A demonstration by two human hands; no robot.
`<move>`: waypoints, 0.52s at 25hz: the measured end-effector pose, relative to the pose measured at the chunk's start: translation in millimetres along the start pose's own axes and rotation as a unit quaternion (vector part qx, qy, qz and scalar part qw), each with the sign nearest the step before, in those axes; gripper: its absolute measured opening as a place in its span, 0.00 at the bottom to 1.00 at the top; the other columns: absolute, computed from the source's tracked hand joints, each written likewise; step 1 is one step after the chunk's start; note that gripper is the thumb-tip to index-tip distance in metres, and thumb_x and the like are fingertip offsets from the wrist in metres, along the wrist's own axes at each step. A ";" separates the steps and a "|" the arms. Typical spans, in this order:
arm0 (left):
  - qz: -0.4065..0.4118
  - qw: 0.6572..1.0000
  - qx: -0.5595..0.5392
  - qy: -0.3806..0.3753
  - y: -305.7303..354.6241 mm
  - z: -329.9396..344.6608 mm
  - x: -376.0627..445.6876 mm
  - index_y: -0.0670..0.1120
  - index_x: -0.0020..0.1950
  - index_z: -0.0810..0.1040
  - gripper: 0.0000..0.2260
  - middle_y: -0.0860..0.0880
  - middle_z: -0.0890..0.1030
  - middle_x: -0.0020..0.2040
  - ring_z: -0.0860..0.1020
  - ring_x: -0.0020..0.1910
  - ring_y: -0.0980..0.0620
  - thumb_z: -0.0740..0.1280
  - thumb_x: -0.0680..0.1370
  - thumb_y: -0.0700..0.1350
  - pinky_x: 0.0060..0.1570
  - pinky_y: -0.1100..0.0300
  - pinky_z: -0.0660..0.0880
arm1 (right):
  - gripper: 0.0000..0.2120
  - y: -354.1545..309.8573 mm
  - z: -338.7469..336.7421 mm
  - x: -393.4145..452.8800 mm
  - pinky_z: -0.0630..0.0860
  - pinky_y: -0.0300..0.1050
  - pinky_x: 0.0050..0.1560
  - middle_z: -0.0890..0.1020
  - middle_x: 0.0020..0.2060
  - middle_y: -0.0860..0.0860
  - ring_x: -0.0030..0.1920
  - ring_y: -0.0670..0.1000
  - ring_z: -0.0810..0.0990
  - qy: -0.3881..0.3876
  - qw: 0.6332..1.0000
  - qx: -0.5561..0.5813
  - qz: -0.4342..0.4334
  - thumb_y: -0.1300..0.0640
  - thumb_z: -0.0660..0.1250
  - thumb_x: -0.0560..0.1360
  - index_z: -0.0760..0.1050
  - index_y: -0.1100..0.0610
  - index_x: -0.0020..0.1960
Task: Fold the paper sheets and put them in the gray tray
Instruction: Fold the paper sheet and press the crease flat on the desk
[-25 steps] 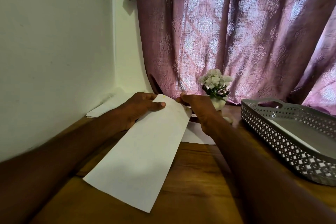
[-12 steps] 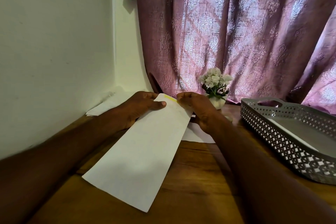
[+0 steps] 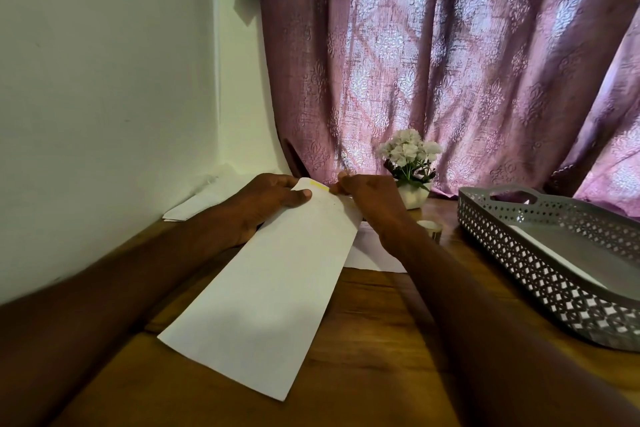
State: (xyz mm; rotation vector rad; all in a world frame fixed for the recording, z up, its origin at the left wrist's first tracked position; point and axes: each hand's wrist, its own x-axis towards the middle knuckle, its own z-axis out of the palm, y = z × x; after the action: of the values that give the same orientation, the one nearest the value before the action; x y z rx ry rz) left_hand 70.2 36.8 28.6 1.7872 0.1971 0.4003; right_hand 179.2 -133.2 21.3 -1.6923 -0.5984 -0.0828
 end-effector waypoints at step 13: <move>-0.008 1.000 0.013 -0.004 2.2 0.6 -1.8 0.40 0.67 0.81 0.16 0.40 0.85 0.59 0.83 0.60 0.38 0.71 0.80 0.43 0.66 0.45 0.77 | 0.20 -9.8 1.3 -8.5 0.76 0.37 0.29 0.88 0.36 0.50 0.31 0.46 0.83 -0.030 0.995 0.028 0.089 0.42 0.69 0.78 0.87 0.52 0.34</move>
State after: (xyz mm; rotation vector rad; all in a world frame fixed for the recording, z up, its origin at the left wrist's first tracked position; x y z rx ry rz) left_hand 68.6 35.0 30.3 1.8106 0.2113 0.3798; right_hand 167.3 -134.0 26.6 -1.6903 -0.4870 0.1116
